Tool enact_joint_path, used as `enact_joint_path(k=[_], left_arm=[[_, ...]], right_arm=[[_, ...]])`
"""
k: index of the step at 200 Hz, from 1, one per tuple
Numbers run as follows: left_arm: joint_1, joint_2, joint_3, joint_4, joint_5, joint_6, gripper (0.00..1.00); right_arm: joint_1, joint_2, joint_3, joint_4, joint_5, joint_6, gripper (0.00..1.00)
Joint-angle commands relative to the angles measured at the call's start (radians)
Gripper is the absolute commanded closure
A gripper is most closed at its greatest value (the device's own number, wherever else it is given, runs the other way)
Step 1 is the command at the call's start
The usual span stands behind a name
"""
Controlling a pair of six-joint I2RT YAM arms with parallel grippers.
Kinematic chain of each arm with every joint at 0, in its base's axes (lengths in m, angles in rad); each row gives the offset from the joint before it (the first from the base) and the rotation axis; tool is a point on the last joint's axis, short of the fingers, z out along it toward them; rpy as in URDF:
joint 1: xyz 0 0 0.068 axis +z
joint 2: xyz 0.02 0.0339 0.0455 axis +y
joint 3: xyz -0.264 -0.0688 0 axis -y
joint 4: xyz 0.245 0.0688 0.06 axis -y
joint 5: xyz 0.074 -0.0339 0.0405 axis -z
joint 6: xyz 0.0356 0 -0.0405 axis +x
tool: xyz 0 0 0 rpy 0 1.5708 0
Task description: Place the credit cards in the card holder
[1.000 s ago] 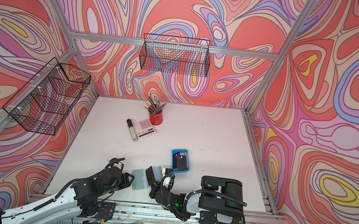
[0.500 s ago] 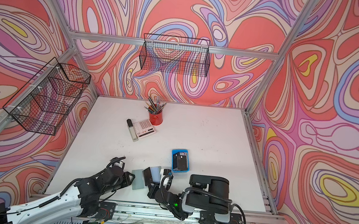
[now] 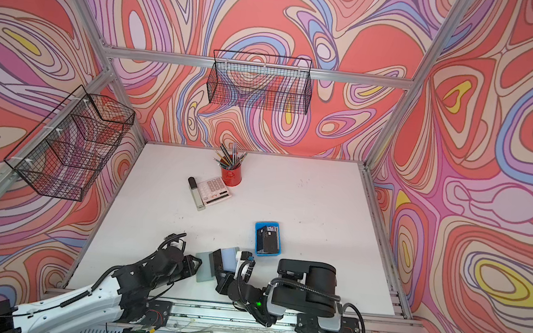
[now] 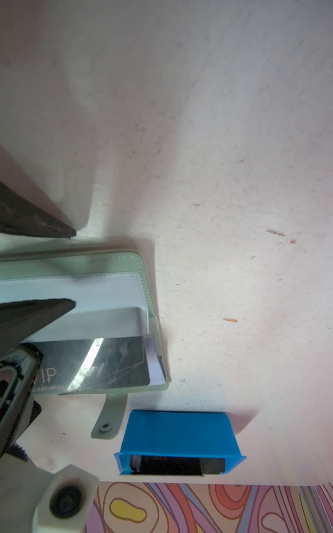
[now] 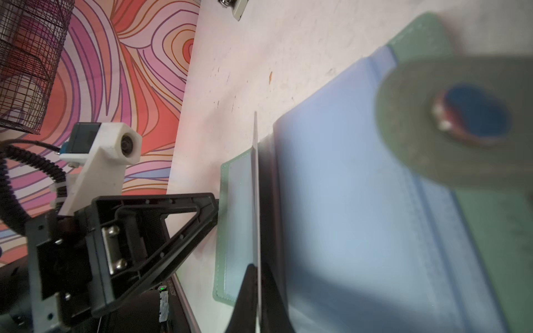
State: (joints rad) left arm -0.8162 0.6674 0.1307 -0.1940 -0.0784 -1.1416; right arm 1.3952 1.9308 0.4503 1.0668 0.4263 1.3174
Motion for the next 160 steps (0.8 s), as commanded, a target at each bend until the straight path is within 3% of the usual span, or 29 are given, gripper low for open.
enact_joint_path(k=[1,41,98,123,160], left_arm=[[0.005,0.016,-0.026,-0.019,0.012,-0.014,0.64],[0.006,0.011,-0.031,-0.025,0.009,-0.021,0.66],[0.008,0.017,-0.034,-0.021,-0.001,-0.020,0.67],[0.007,0.014,-0.031,-0.021,-0.003,-0.018,0.68],[0.007,0.003,-0.035,-0.014,0.007,-0.019,0.68]], right_arm=[[-0.002,0.040,0.010,-0.022,-0.030,0.065,1.00],[-0.002,0.020,-0.007,-0.080,0.004,0.100,1.00],[-0.002,-0.158,0.058,-0.489,0.082,0.086,0.42],[-0.003,-0.222,0.074,-0.607,0.106,0.101,0.32],[-0.002,-0.272,0.122,-0.795,0.150,0.108,0.26]])
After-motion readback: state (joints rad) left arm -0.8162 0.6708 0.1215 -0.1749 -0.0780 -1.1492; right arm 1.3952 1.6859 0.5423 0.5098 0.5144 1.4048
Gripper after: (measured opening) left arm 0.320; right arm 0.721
